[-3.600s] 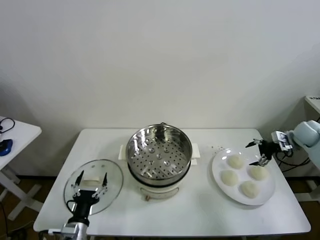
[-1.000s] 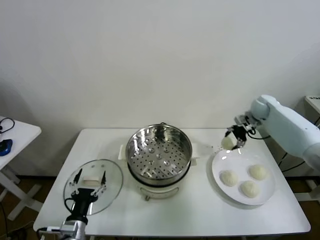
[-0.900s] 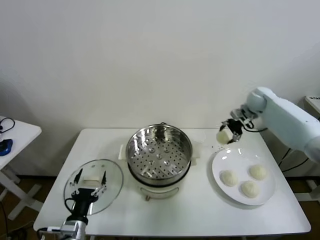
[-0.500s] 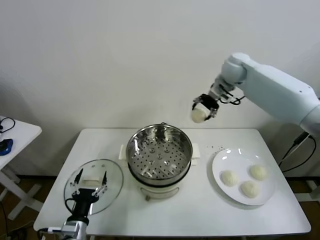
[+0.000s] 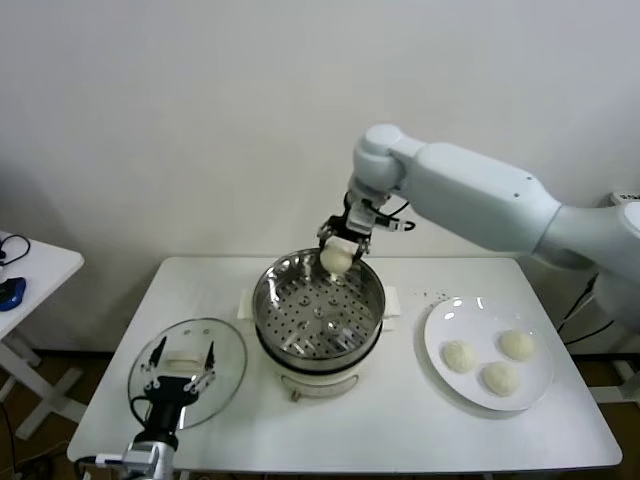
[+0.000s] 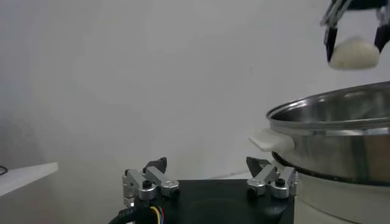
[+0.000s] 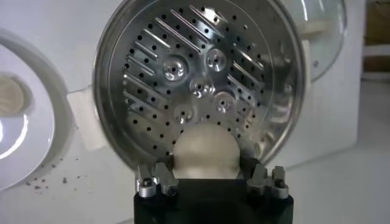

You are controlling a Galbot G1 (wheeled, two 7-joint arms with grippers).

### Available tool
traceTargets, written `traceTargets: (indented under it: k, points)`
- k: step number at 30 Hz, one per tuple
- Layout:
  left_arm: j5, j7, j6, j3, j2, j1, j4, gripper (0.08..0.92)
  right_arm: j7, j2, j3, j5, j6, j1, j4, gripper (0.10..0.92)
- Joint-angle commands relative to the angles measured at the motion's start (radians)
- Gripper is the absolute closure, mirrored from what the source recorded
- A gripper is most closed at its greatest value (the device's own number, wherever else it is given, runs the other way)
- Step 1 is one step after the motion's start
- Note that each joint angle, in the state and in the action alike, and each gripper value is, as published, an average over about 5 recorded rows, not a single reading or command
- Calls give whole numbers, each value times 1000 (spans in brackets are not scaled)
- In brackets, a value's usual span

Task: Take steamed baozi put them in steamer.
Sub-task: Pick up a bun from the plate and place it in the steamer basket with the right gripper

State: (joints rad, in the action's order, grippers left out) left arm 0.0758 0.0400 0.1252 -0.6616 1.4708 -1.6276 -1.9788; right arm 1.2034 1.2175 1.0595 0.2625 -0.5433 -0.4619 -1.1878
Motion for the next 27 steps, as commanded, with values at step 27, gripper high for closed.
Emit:
traceTargets:
  k: [27]
  points:
    - [2, 1, 0, -2, -1, 2, 16, 177, -29, 102, -101, 314, -68, 190, 145, 313]
